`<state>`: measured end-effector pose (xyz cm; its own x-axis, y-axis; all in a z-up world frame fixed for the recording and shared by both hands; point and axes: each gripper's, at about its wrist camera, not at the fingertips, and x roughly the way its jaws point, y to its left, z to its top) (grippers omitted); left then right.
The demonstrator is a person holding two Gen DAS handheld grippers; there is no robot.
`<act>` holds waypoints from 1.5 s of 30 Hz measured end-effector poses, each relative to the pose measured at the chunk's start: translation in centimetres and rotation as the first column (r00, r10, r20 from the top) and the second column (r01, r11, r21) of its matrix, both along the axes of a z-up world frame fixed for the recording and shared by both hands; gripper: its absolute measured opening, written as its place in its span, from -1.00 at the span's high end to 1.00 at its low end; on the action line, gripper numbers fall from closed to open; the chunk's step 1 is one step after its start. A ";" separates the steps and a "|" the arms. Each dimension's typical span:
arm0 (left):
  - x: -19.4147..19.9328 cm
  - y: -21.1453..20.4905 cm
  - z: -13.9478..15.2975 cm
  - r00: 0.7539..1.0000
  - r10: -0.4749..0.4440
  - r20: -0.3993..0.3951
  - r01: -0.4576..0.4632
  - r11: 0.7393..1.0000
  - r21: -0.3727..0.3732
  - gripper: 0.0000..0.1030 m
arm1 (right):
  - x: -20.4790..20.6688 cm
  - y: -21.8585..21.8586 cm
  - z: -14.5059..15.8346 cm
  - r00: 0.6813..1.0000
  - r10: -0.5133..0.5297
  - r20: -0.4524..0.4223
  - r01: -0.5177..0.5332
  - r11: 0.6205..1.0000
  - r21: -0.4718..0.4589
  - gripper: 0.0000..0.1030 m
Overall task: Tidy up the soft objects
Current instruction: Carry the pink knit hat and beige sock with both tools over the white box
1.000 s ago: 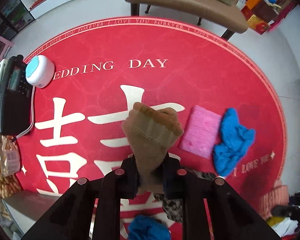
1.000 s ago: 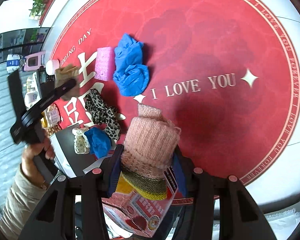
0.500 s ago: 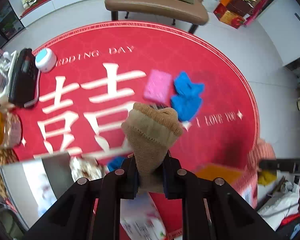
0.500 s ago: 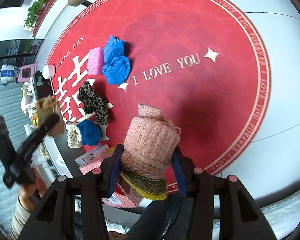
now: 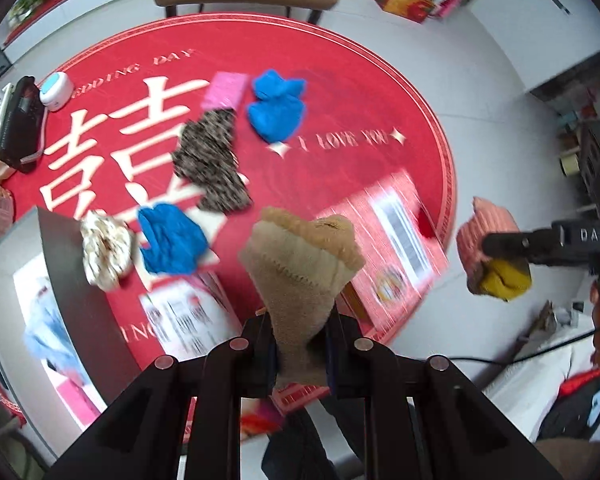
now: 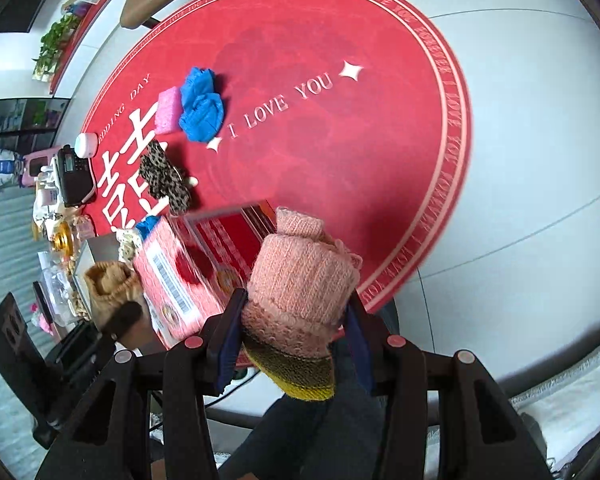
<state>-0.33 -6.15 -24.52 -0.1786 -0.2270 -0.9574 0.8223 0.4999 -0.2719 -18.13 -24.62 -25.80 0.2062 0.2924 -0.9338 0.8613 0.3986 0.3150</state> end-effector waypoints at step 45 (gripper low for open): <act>1.9 29.6 4.0 0.871 0.481 0.097 -0.482 0.876 -0.020 0.63 | 14.2 31.1 4.6 0.707 0.702 0.081 -0.701 0.712 -0.047 0.02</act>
